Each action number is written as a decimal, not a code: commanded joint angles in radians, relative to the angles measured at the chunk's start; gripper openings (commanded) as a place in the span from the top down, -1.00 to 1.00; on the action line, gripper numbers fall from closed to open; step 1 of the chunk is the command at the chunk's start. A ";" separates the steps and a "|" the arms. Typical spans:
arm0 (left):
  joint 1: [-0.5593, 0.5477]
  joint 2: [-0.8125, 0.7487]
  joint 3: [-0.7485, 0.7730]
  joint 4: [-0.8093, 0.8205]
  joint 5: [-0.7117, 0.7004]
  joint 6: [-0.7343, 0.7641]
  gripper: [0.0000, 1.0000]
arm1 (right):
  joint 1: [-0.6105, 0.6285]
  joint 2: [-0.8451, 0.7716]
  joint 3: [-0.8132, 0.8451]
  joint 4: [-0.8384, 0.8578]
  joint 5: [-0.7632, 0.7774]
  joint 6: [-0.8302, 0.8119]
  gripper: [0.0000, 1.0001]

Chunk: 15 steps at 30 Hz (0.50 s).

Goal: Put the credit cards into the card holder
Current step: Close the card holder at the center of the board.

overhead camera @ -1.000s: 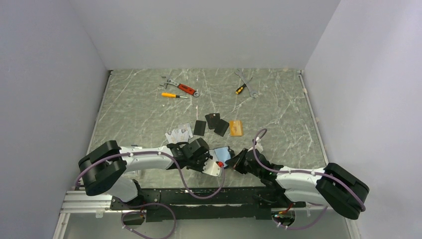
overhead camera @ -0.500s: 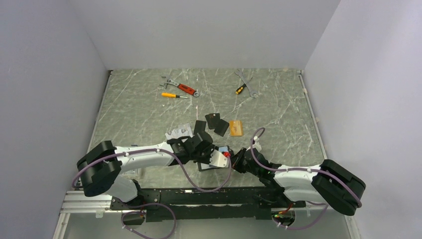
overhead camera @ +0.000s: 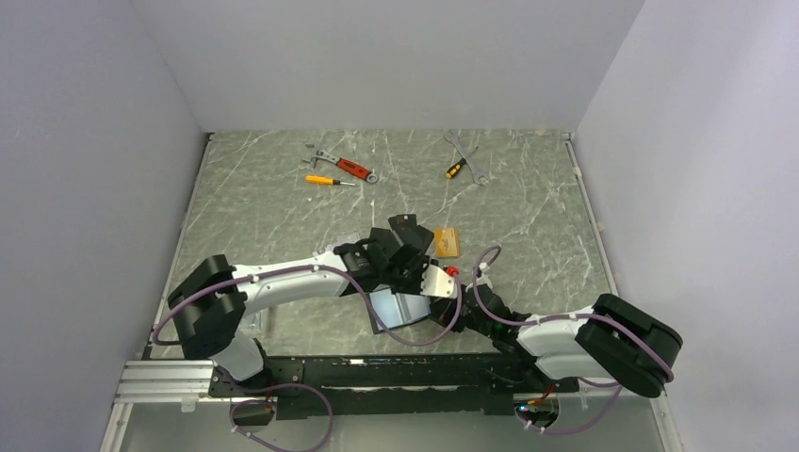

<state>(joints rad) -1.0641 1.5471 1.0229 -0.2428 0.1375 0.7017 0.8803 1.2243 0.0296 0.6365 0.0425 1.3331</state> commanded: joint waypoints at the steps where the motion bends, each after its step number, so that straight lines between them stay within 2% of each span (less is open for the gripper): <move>1: 0.045 0.030 0.090 -0.092 0.100 -0.033 0.27 | -0.007 -0.001 -0.082 -0.053 0.011 0.035 1.00; 5: 0.137 -0.006 0.070 -0.220 0.155 0.037 0.23 | -0.027 -0.007 -0.106 -0.059 0.006 0.057 1.00; 8: 0.194 -0.078 -0.036 -0.245 0.140 0.104 0.21 | -0.062 0.011 -0.103 -0.074 -0.025 0.072 1.00; 11: 0.200 -0.170 -0.182 -0.214 0.105 0.133 0.22 | -0.101 0.044 -0.082 -0.099 -0.078 0.096 1.00; 15: 0.174 -0.256 -0.244 -0.183 0.116 0.069 0.24 | -0.146 0.093 -0.058 -0.081 -0.149 0.144 1.00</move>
<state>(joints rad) -0.8581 1.3727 0.8082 -0.4454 0.2298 0.7773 0.7704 1.2594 0.0223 0.6537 -0.0593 1.4334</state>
